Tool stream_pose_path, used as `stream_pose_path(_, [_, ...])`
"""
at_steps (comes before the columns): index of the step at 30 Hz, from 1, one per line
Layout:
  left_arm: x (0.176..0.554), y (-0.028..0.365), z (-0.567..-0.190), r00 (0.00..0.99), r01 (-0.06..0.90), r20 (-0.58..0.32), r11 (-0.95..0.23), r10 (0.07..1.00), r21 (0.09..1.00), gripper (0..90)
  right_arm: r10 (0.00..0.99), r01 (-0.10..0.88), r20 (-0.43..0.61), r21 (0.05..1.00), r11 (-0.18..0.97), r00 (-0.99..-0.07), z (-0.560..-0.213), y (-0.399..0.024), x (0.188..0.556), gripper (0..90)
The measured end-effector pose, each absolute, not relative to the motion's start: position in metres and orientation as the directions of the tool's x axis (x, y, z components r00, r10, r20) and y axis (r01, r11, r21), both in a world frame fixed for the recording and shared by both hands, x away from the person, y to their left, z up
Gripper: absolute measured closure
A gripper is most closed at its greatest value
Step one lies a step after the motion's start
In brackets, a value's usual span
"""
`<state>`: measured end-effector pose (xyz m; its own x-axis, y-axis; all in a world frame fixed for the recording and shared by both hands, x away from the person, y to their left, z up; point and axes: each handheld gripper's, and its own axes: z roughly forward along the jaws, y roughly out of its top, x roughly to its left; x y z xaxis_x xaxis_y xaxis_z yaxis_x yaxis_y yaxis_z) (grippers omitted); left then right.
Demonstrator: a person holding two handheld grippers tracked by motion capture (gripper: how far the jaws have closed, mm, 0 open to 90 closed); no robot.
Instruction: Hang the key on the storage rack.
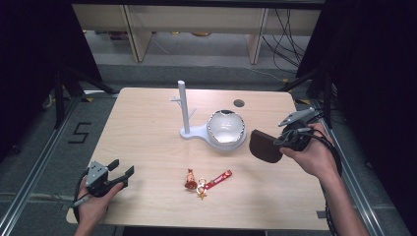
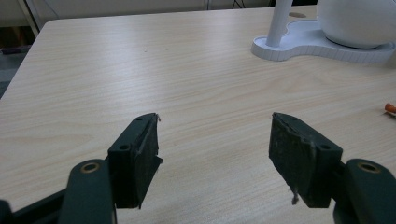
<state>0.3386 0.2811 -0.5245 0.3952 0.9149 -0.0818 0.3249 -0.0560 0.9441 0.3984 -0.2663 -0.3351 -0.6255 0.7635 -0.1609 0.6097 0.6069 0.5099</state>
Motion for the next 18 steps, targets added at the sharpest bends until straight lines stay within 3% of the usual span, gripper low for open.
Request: stream_pose_path(18, [0.338,0.281,-0.524,0.392,0.335,-0.07,-0.072,0.917,0.939,32.7,0.718,0.545,-0.187,0.534,0.647,-0.67,-0.317,-0.244,0.412,73.6])
